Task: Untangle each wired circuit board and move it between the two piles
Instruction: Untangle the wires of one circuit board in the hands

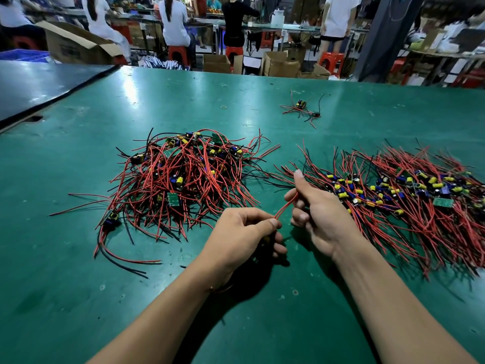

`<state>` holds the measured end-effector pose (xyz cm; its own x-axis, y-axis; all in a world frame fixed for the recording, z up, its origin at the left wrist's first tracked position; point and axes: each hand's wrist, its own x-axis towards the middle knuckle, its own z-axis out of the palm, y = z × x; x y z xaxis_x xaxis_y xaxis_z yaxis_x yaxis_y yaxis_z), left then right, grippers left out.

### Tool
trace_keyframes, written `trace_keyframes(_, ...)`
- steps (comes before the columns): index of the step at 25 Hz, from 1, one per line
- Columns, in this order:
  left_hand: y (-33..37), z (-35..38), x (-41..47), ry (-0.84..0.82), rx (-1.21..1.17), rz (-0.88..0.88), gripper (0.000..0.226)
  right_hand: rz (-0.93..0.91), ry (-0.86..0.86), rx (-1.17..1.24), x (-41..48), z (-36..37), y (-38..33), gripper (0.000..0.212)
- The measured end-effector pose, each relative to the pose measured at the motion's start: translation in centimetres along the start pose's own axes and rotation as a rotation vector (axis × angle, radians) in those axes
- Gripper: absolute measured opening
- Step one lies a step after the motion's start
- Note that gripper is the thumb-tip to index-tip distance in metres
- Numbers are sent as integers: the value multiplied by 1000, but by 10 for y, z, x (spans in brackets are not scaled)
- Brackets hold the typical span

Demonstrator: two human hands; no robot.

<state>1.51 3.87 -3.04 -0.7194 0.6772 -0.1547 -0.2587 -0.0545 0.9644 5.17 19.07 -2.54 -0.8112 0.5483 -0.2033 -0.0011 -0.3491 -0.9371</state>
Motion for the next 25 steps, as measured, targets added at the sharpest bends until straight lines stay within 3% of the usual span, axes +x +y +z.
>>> trace_keyframes(6, 1, -3, 0, -12, -41, 9, 13, -1, -300, -190, -14, 2, 9, 30)
trace_keyframes(10, 2, -5, -1, -52, -28, -19, 14, -276, -118, -553, -8, -5, 7, 27)
trace_keyframes(15, 3, -5, -3, -120, -25, -46, 12, -512, 69, -542, 6, -10, 10, 14)
trace_keyframes(18, 4, -4, -3, -145, -11, -51, 12, -562, 158, -522, 11, -17, 10, 18)
trace_keyframes(22, 5, -6, -4, -158, -17, -59, 13, -447, 161, -528, 11, -15, 12, 41)
trace_keyframes(25, 6, -8, -5, -183, -7, -68, 12, -123, 109, -103, 9, -9, 5, 55)
